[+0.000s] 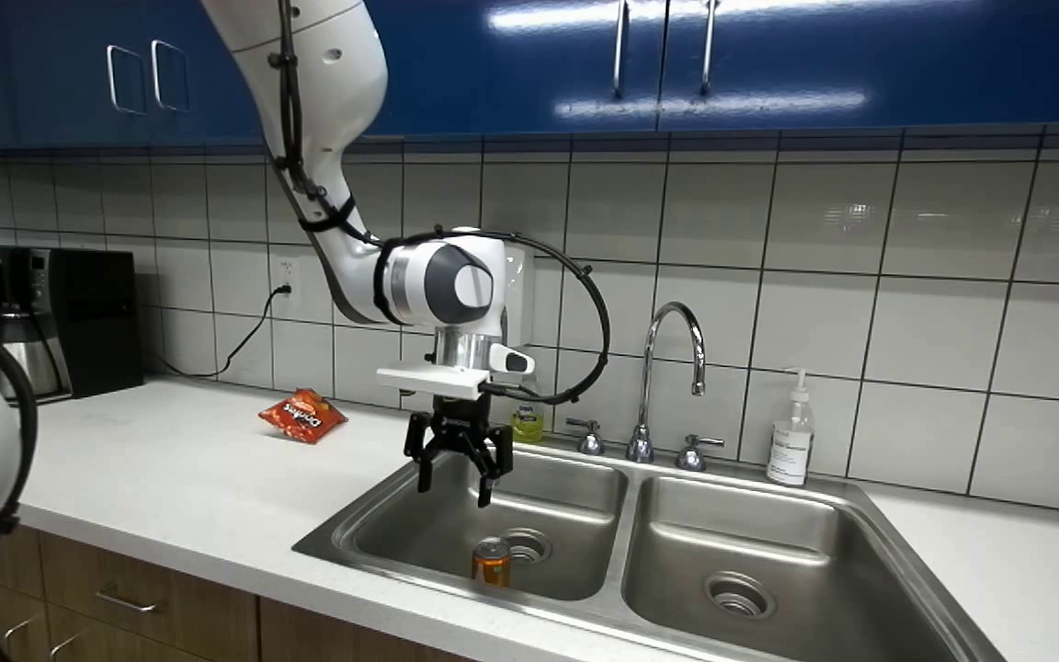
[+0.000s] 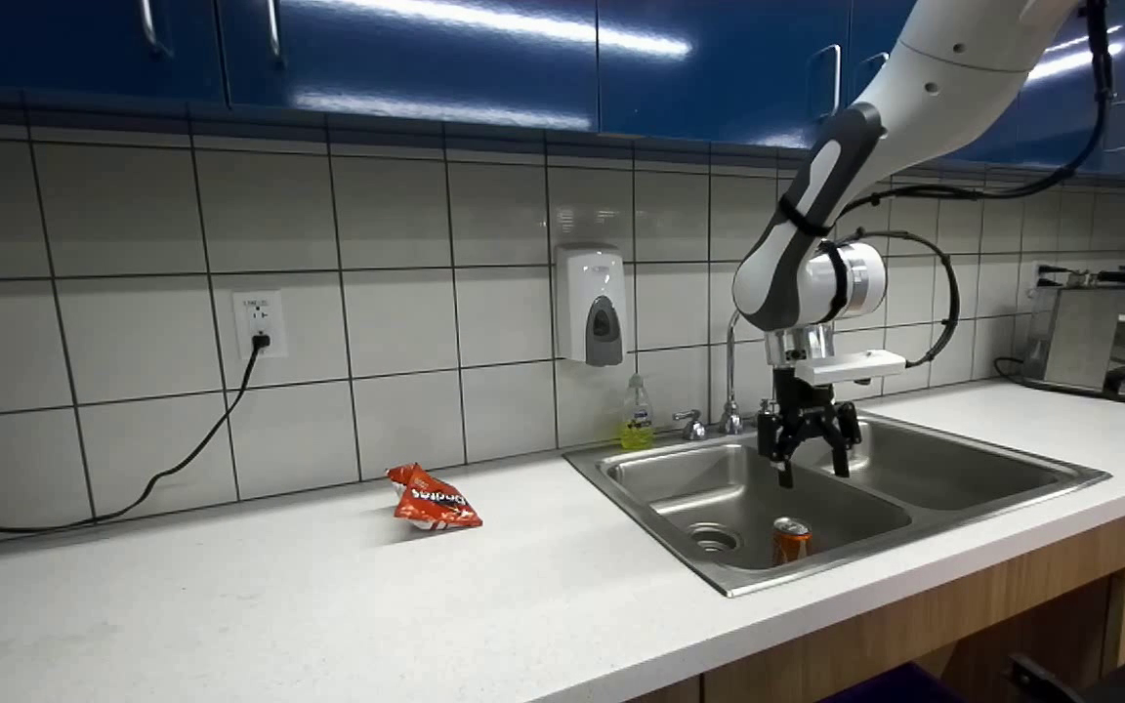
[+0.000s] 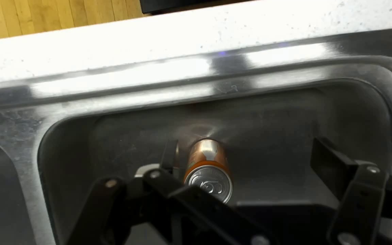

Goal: Remove the can out of the sink

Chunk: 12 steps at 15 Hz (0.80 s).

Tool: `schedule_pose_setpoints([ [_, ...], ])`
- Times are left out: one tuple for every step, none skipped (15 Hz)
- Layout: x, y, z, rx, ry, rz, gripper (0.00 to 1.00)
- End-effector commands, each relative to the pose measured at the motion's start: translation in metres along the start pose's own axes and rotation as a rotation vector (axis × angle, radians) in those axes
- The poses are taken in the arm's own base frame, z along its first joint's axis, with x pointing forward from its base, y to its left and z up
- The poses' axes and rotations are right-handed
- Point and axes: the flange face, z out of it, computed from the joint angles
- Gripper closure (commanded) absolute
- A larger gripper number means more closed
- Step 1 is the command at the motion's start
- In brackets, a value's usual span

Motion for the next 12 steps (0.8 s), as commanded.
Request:
schedule_pose_setpoints([
  [0.021, 0.011, 0.023, -0.001, 0.001, -0.024, 0.00],
  [0.025, 0.012, 0.031, 0.000, 0.001, -0.026, 0.00],
  [0.028, 0.014, 0.038, 0.000, 0.000, -0.028, 0.00],
  [0.031, 0.015, 0.045, 0.006, -0.001, -0.033, 0.00],
  [0.034, 0.016, 0.052, 0.011, -0.004, -0.034, 0.00],
  [0.038, 0.017, 0.060, 0.014, -0.004, -0.039, 0.00],
  [0.040, 0.018, 0.066, 0.015, -0.006, -0.042, 0.00],
  [0.043, 0.019, 0.071, 0.020, -0.002, -0.045, 0.00],
  [0.046, 0.020, 0.076, 0.023, 0.003, -0.048, 0.00],
  [0.049, 0.020, 0.080, 0.027, 0.009, -0.053, 0.00],
  [0.051, 0.020, 0.083, 0.030, 0.013, -0.057, 0.00],
  [0.054, 0.020, 0.085, 0.034, 0.018, -0.058, 0.00],
])
